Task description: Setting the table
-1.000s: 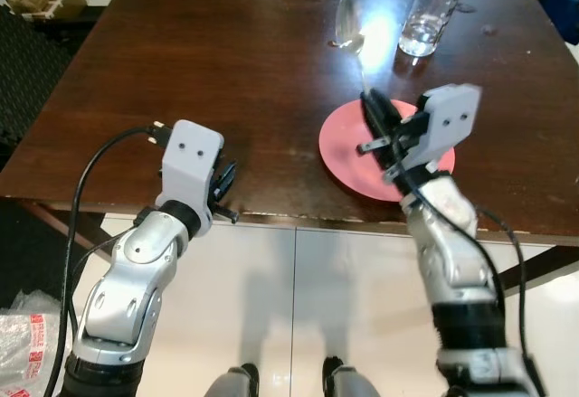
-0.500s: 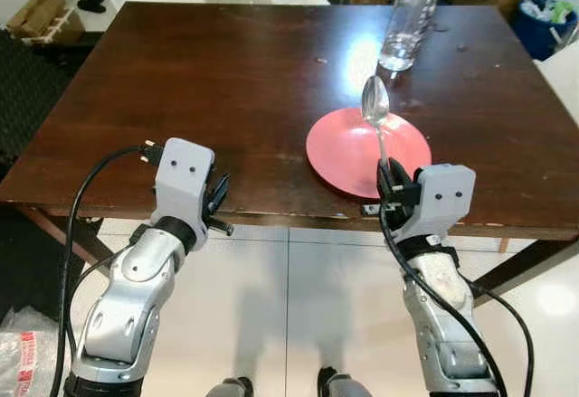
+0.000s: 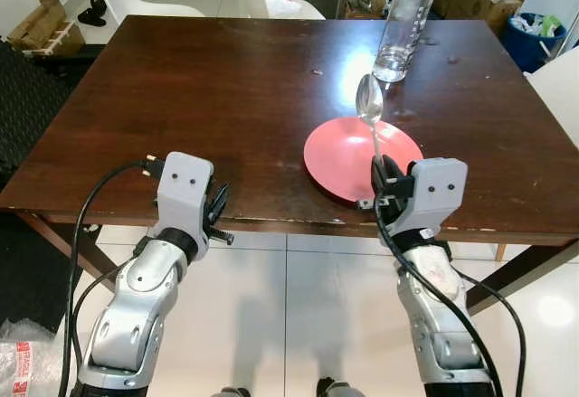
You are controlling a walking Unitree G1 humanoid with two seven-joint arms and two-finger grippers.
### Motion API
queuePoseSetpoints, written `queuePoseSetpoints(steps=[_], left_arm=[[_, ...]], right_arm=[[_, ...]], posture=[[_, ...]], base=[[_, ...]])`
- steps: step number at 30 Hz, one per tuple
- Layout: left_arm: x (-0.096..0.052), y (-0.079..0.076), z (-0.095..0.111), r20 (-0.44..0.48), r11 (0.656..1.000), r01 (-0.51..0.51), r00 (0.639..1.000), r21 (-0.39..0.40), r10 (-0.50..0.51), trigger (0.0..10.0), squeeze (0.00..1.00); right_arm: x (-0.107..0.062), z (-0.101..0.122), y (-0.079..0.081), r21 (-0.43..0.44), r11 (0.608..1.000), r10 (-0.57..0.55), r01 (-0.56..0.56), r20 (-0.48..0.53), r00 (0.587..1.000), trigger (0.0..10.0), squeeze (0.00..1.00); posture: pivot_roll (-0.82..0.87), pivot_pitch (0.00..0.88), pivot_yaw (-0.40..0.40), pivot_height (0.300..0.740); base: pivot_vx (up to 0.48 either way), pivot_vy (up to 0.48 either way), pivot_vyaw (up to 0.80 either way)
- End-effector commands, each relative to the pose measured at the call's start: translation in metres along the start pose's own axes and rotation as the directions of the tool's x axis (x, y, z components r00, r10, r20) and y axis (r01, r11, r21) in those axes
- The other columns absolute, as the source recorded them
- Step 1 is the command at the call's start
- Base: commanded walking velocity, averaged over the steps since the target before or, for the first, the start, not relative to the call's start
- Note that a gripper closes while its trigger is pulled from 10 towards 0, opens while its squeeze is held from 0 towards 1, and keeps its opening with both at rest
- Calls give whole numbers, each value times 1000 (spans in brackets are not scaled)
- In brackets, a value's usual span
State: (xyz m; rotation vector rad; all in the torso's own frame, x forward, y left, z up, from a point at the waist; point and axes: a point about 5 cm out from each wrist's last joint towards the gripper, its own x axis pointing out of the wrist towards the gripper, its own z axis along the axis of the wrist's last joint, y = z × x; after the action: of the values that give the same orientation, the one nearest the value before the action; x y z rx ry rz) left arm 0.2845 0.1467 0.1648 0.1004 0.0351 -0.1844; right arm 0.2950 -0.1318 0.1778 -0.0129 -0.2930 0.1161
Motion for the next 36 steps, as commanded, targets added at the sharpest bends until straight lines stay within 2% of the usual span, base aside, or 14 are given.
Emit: queuePoseSetpoints(steps=[1,5,8,17,23,36], left_arm=[[-2,8,-11,-27,998,-56,998,-30,55,10000,0],[-3,21,-12,12,979,-191,981,-64,192,10000,0],[-5,25,-14,11,973,-226,974,-51,227,10000,0],[1,23,-16,15,977,-211,977,-36,212,10000,0],[7,19,-15,27,977,-209,977,-52,210,10000,0],[7,12,-21,17,978,-201,979,-59,202,10000,0]], right_arm=[[1,-1,3,-7,1000,4,-4,0,1000,10000,0],[1,-4,-2,-18,1000,15,-15,-13,1000,10000,0],[2,-7,-5,-23,1000,13,-14,-21,1000,10000,0],[4,-10,-5,-20,1000,-15,14,-37,999,10000,0],[4,-13,-8,-19,1000,-18,17,-52,998,10000,0],[4,-14,-9,-28,1000,-8,6,-63,998,10000,0]], posture=[[-59,46,64,740],[-55,40,43,740],[-51,37,44,740],[-57,31,56,740],[-61,31,43,740],[-61,35,33,740]], base=[[0,0,0],[0,0,0],[0,0,0],[0,0,0],[0,0,-800],[0,0,-800]])
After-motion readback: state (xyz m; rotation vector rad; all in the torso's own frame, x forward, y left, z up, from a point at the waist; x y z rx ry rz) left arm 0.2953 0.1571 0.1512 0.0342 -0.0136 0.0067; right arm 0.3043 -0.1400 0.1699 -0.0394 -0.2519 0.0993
